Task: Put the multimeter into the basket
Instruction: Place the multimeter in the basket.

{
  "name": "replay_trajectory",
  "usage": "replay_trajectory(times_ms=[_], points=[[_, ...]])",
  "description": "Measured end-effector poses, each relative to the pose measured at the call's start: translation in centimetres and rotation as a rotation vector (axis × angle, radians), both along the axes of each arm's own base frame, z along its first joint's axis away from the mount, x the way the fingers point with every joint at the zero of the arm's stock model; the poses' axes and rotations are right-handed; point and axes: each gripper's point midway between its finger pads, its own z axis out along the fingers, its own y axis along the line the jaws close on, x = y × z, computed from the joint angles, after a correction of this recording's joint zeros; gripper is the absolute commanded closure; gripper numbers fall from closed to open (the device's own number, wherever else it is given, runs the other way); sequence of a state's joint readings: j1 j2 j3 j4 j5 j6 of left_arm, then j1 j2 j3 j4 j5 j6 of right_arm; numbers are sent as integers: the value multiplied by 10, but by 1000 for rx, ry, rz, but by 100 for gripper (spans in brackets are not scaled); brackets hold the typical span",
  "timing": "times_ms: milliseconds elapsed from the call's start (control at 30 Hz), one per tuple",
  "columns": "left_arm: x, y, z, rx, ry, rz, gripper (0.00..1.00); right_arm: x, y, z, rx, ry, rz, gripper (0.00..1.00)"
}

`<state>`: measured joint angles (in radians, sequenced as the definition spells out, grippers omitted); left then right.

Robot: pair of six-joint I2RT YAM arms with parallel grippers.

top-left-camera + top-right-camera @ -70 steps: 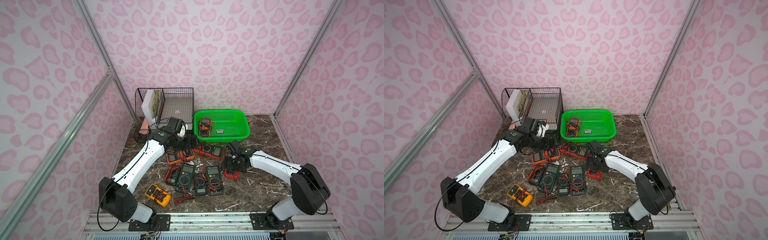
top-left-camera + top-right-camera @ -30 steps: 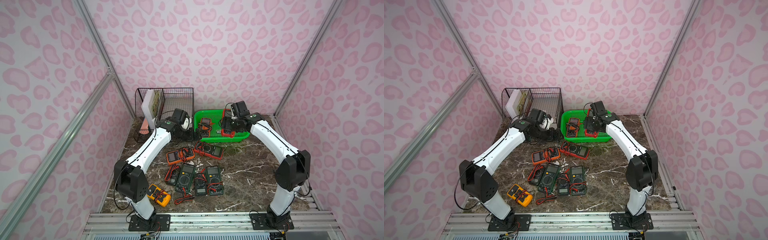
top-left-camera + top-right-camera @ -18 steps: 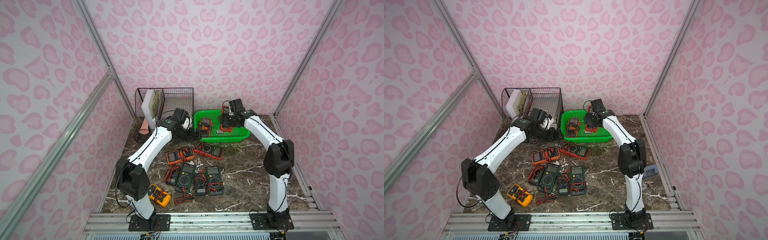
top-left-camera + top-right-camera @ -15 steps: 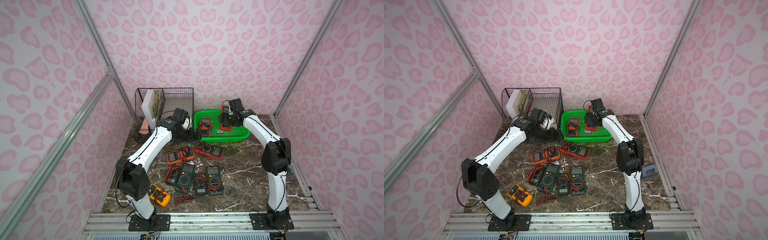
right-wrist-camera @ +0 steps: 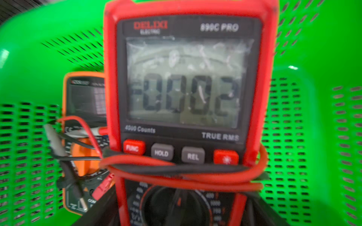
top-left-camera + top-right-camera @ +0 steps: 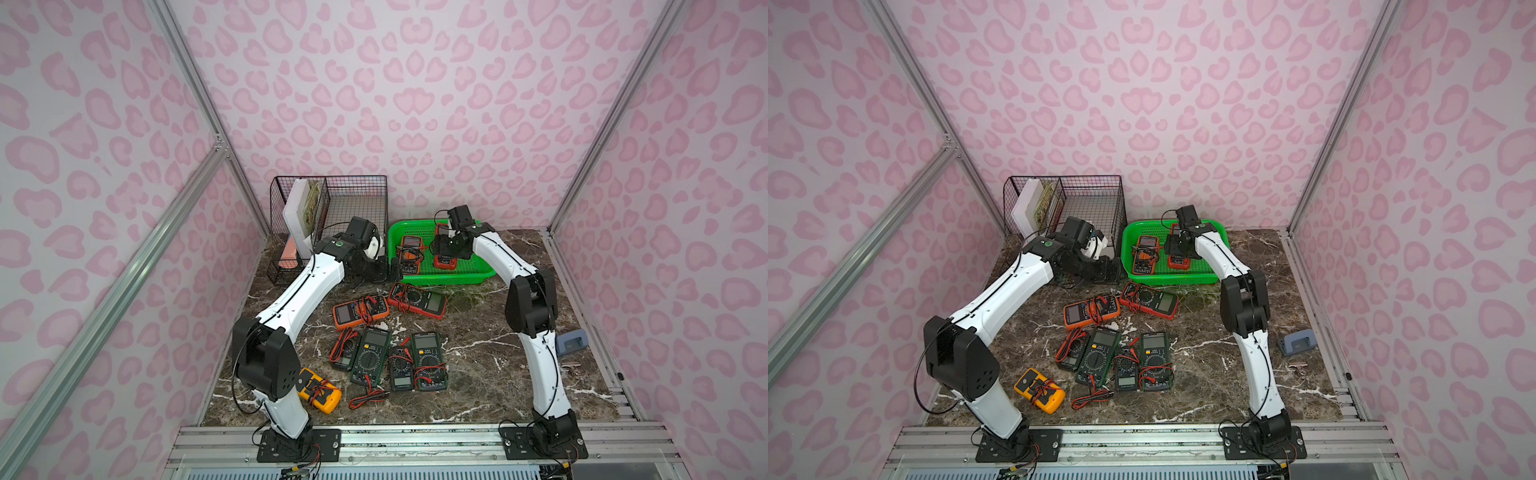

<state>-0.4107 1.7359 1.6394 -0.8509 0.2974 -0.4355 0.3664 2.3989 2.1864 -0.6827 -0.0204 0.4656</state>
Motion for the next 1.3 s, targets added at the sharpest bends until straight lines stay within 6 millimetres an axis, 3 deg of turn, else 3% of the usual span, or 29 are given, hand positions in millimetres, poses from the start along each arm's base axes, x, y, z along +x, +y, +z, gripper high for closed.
replay_trajectory(times_ms=[233, 433, 567, 867, 1067, 1300], points=[[-2, 0, -4, 3, 12, -1, 1, -4, 11, -19, -20, 34, 20, 27], [-4, 1, -8, 3, 22, 2, 2, 1, 25, -18, -33, 17, 35, 1], [-5, 1, -10, 2, 28, 2, 1, 1, 34, -17, -33, 12, 59, 1], [-11, 3, -11, 1, 36, 0, 1, 0, 31, -12, -30, 14, 56, 1], [-13, 2, -12, -6, 42, -5, 2, 5, 20, 3, -10, -7, 35, 1], [-14, 2, -13, -7, 47, -6, 1, 13, 7, 2, 34, 2, -16, 1]])
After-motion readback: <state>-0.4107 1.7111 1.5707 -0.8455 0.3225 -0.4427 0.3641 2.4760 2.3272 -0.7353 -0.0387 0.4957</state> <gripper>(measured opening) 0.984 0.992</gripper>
